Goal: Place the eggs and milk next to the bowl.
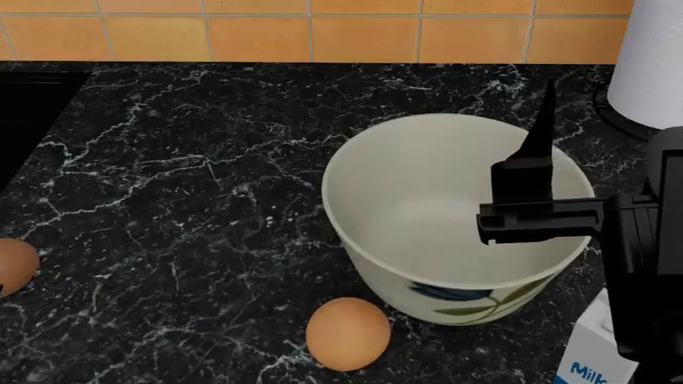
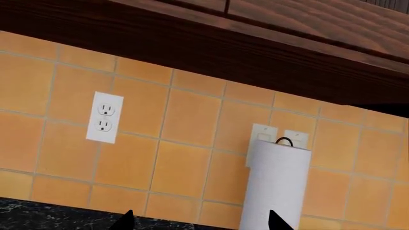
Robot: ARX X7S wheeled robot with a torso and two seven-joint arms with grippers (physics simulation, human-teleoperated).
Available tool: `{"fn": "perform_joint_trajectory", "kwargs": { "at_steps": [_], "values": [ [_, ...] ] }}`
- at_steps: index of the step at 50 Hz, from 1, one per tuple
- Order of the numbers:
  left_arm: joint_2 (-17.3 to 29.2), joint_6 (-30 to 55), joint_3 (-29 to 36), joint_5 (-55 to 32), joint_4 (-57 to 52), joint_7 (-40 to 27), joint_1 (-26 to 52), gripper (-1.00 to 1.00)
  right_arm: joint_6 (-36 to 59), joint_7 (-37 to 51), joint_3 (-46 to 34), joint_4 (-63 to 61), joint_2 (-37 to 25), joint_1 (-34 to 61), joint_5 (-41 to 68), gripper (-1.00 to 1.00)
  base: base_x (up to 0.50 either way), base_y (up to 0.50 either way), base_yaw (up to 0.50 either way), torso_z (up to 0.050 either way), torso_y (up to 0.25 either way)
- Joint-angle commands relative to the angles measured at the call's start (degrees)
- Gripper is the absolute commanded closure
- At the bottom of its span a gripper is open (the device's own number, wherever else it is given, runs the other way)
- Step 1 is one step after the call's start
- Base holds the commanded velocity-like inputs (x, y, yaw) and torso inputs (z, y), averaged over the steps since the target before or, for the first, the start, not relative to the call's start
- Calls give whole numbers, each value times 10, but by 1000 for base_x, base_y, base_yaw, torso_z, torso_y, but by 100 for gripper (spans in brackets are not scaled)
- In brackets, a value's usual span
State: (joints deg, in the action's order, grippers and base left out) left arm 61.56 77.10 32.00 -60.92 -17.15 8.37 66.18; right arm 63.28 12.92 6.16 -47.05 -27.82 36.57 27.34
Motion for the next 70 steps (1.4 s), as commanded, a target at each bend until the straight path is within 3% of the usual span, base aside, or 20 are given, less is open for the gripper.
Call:
{"fn": "perform_joint_trajectory", "kwargs": {
  "at_steps": [1,16,70],
  "values": [
    [-9,-26,38,50,31,30,12,-100,7,5,-3,-3,-2,5,3,-100,0,0,0,0,0],
    [-23,-84,78,111,100,70,7,-100,8,9,-9,1,-4,9,4,-100,0,0,0,0,0],
    [-101,-222,117,194,306,109,-32,-100,15,27,-41,17,-8,31,3,-100,0,0,0,0,0]
  ]
}}
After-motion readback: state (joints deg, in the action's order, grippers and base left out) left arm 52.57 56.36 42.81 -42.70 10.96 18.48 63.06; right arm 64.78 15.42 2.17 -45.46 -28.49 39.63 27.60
